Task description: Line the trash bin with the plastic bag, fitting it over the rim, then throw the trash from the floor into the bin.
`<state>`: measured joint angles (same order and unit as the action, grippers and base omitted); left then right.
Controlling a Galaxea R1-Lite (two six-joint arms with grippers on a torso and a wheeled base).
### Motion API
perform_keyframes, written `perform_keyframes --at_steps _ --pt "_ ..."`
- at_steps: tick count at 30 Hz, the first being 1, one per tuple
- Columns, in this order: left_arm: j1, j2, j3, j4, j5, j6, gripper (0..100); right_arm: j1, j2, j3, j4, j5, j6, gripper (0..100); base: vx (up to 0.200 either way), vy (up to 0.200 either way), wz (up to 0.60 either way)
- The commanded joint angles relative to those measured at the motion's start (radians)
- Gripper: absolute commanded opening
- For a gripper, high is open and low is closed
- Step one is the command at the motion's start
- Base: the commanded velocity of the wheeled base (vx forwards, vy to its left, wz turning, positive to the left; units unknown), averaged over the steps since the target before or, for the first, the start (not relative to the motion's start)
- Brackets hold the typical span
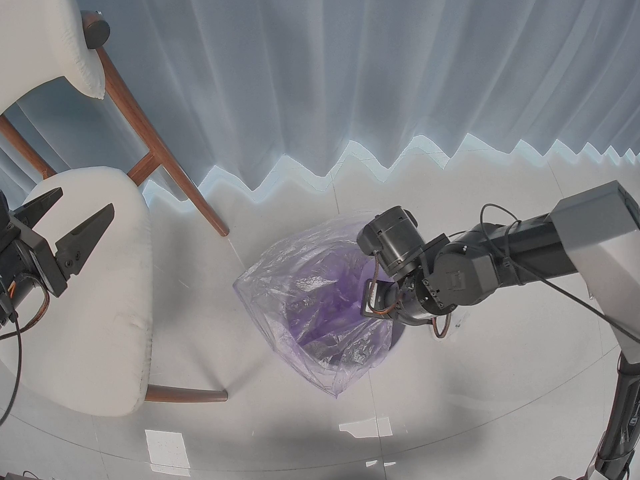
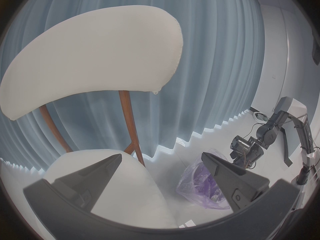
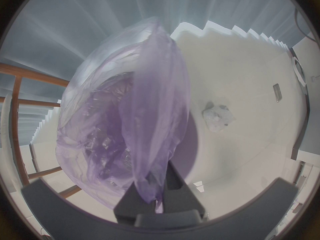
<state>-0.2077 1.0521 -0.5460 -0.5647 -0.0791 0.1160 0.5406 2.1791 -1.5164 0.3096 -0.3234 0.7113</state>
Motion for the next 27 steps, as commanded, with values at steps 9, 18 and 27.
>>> perform_keyframes --at_steps 9,18,27 --pt "-0.032 0.000 0.018 0.000 -0.014 0.041 100 -0.059 -0.131 0.202 -0.032 0.004 0.011 0 0.000 0.000 0.00" --pt "-0.049 -0.001 0.020 0.002 -0.016 0.042 100 -0.107 -0.108 0.415 -0.273 0.004 0.016 0 0.000 0.000 0.00" --pt "-0.084 -0.004 0.024 0.008 -0.010 0.064 100 -0.149 -0.048 0.487 -0.399 0.009 0.017 0 0.000 0.000 0.00"
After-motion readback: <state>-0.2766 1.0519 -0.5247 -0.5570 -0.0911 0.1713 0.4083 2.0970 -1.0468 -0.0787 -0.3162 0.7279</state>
